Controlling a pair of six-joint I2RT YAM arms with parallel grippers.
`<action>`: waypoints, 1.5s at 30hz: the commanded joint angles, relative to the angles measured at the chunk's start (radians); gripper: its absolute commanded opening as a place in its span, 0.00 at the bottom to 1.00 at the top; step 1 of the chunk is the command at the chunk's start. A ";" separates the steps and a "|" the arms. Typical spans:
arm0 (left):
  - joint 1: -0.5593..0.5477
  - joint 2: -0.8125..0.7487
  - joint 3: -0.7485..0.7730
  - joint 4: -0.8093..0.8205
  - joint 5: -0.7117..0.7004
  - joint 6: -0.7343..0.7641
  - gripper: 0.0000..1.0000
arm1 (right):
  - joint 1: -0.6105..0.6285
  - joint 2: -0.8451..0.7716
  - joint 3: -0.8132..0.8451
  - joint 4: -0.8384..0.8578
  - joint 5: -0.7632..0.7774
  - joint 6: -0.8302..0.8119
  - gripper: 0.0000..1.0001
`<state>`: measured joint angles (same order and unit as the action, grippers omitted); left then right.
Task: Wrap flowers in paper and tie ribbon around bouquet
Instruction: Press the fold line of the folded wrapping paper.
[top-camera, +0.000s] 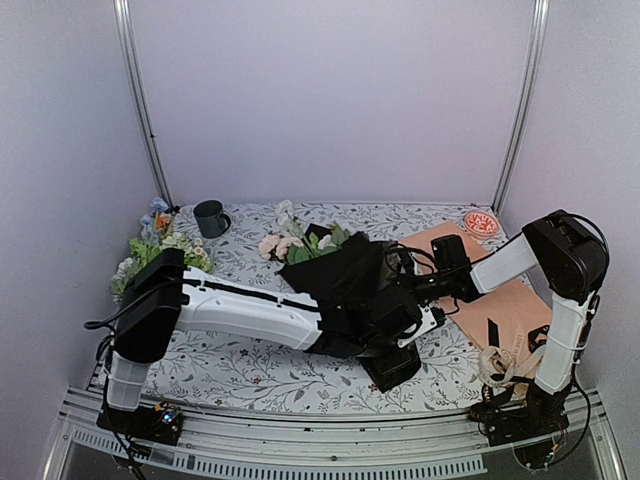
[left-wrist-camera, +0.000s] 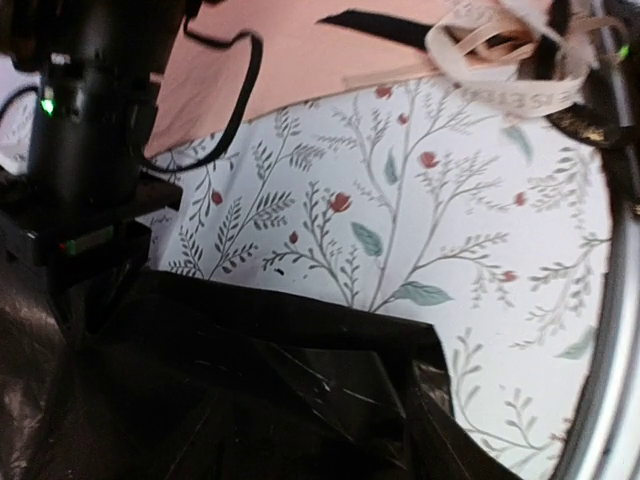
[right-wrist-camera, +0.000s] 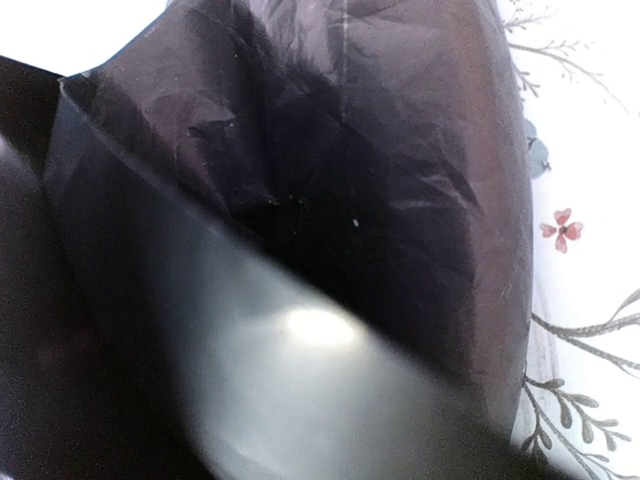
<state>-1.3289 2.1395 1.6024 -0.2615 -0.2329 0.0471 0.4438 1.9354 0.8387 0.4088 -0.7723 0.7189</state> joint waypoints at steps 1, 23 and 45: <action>-0.008 0.101 0.063 -0.033 -0.035 0.020 0.61 | -0.005 -0.011 -0.014 0.036 0.001 0.006 0.00; 0.001 0.139 -0.039 -0.136 0.192 0.046 0.56 | -0.051 -0.188 0.065 -0.583 0.167 -0.326 0.92; 0.001 -0.031 -0.287 -0.130 0.197 0.085 0.66 | 0.004 -0.003 -0.043 -0.122 -0.121 -0.122 0.01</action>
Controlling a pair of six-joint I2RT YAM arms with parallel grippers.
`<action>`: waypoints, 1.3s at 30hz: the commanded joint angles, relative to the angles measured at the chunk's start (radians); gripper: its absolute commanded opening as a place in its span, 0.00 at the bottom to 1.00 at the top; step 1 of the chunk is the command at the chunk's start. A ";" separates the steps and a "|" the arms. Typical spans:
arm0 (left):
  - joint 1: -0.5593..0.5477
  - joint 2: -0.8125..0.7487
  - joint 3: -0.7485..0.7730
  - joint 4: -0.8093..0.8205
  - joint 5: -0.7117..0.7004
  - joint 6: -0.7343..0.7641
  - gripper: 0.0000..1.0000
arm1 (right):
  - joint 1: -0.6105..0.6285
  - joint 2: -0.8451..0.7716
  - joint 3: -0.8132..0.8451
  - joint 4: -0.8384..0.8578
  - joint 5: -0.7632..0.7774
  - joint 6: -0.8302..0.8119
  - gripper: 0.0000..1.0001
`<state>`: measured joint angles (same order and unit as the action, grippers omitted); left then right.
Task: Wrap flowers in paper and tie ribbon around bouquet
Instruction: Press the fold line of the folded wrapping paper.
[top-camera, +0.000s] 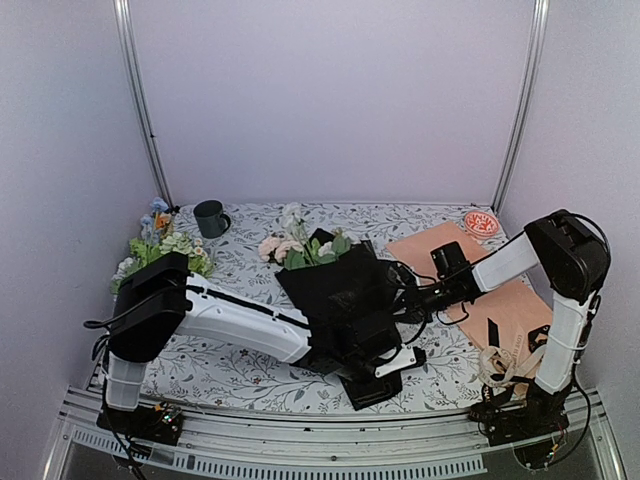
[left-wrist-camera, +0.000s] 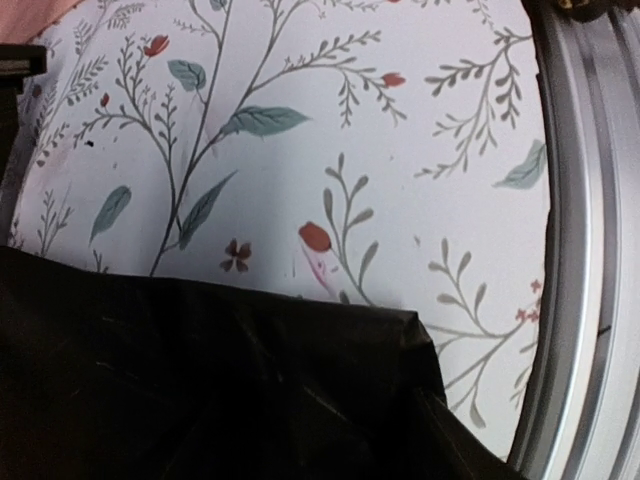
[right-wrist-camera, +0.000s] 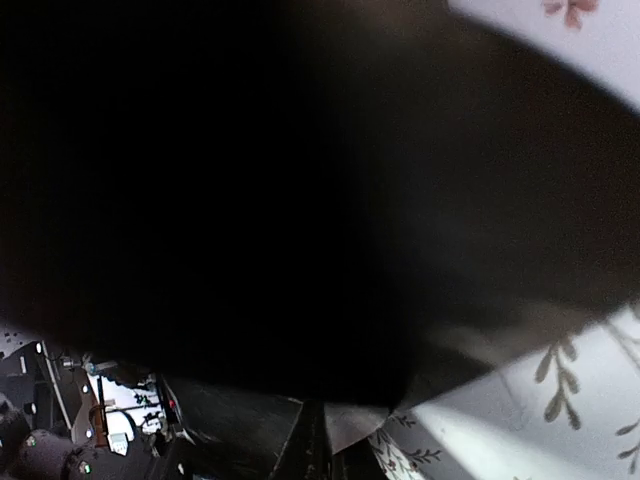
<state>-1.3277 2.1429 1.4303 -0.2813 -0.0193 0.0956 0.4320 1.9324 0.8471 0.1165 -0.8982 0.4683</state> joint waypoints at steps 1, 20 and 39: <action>-0.001 -0.059 -0.141 -0.094 -0.025 0.041 0.69 | 0.022 0.002 -0.063 0.199 0.013 0.158 0.01; 0.289 -0.547 -0.434 0.174 -0.007 -0.236 0.71 | 0.079 0.082 -0.059 0.477 0.084 0.419 0.00; 0.209 -0.027 -0.066 -0.003 -0.158 -0.172 0.68 | 0.105 0.128 0.007 0.364 0.112 0.405 0.01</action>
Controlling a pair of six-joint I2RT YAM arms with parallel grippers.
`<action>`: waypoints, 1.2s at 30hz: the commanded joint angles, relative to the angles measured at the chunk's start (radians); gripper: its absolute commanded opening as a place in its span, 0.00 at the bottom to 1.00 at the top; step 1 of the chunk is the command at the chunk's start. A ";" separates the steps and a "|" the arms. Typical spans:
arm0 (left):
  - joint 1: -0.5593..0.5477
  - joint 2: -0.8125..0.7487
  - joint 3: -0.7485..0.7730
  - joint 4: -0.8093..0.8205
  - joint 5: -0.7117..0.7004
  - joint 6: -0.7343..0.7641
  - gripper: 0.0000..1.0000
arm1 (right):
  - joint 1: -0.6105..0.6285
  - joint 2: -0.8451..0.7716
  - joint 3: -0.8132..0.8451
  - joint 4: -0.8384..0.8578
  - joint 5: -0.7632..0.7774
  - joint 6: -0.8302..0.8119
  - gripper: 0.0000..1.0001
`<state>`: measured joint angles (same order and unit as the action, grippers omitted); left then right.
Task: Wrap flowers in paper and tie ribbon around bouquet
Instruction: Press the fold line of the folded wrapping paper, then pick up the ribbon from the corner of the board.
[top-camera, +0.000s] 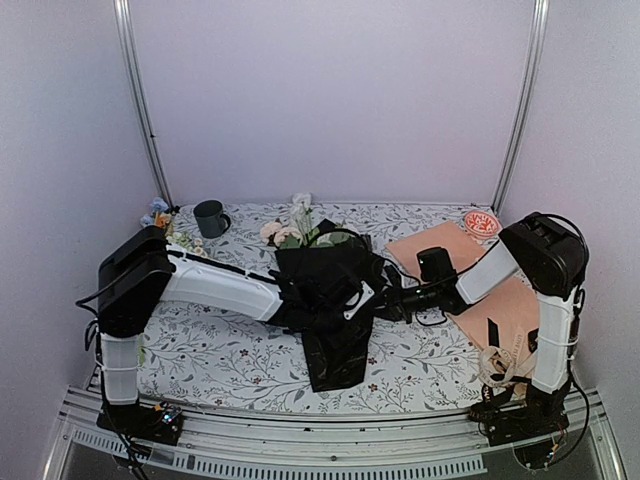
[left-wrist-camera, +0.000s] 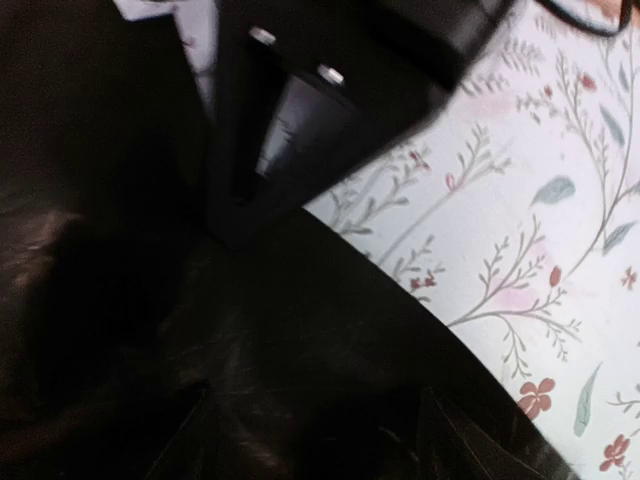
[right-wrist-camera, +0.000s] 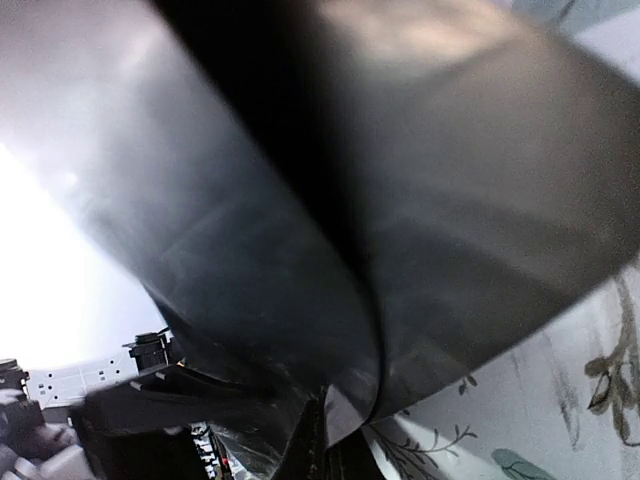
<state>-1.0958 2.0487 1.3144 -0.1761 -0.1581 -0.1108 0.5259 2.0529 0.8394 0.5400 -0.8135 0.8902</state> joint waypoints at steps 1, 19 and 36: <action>-0.025 0.084 0.063 -0.126 -0.017 0.034 0.68 | 0.012 -0.003 0.015 -0.076 0.033 -0.024 0.02; -0.013 0.058 -0.101 -0.005 0.117 0.054 0.67 | -0.126 -0.522 0.214 -1.239 0.632 -0.394 0.49; -0.013 0.048 -0.122 0.049 0.172 0.101 0.67 | -0.130 -0.563 -0.012 -1.699 0.729 -0.331 0.60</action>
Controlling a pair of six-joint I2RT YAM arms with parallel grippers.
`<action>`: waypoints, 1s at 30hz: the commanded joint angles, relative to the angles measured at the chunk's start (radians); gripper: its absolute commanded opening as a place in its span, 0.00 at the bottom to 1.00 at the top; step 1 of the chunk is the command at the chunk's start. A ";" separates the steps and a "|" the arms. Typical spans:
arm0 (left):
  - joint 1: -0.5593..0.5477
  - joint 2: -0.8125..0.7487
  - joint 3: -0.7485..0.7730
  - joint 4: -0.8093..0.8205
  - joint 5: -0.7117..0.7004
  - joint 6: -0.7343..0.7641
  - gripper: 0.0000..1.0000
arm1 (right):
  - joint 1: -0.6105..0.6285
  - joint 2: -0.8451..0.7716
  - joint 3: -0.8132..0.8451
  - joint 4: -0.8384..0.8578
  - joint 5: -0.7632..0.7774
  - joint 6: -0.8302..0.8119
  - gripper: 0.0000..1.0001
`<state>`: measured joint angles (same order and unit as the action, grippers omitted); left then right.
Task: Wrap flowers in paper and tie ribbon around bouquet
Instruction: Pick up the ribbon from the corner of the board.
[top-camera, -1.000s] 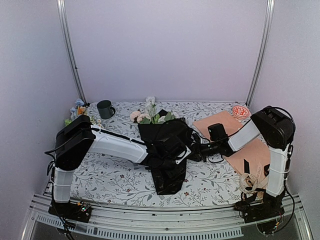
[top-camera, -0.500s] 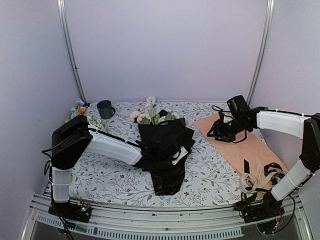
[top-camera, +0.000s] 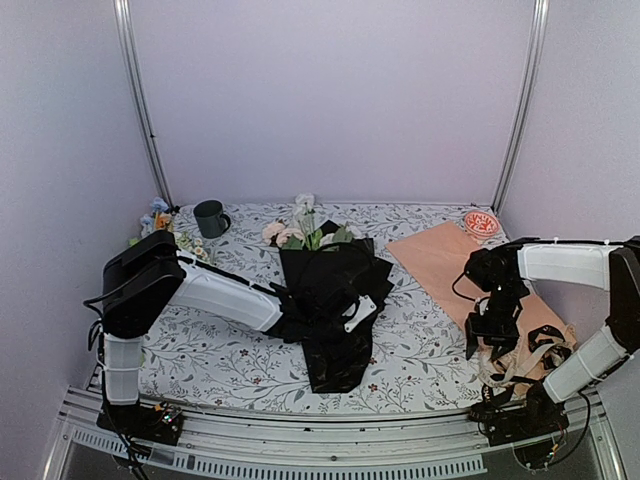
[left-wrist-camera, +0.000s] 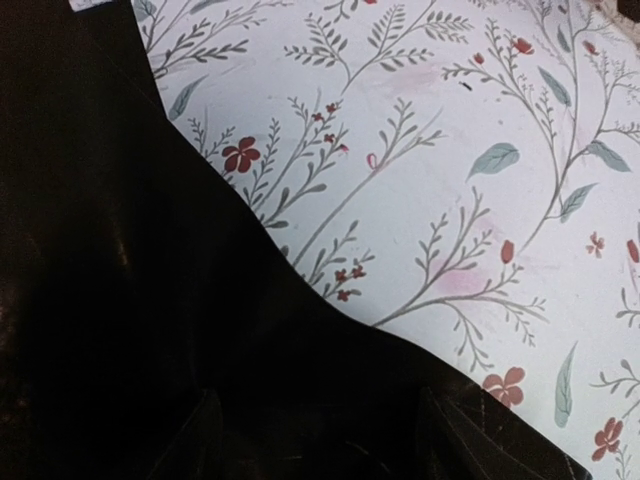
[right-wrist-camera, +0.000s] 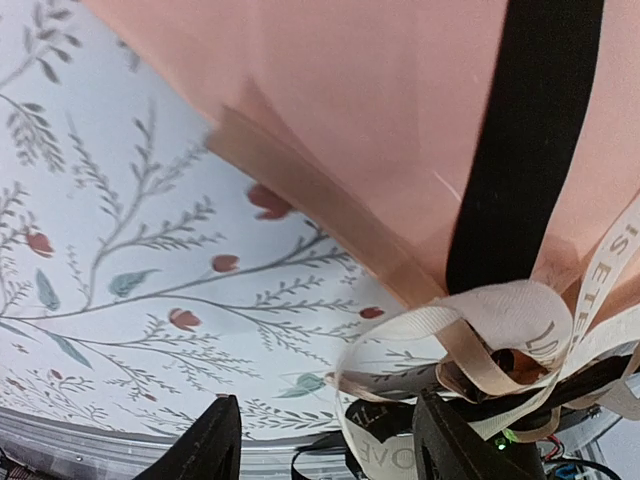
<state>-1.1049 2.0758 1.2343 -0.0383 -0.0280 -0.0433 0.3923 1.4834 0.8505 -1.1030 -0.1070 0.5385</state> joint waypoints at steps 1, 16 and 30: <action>-0.003 0.023 -0.042 -0.088 0.045 0.034 0.68 | 0.004 0.009 -0.030 -0.044 0.017 0.021 0.59; -0.001 0.023 -0.058 -0.107 0.022 0.027 0.68 | -0.001 0.008 0.070 0.076 -0.018 -0.062 0.00; 0.010 0.041 -0.064 -0.110 0.012 0.031 0.67 | -0.085 -0.141 1.138 0.556 -0.183 -0.353 0.00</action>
<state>-1.1027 2.0727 1.2160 -0.0124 -0.0116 -0.0334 0.3016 1.4384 1.9537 -0.7551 -0.1307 0.2871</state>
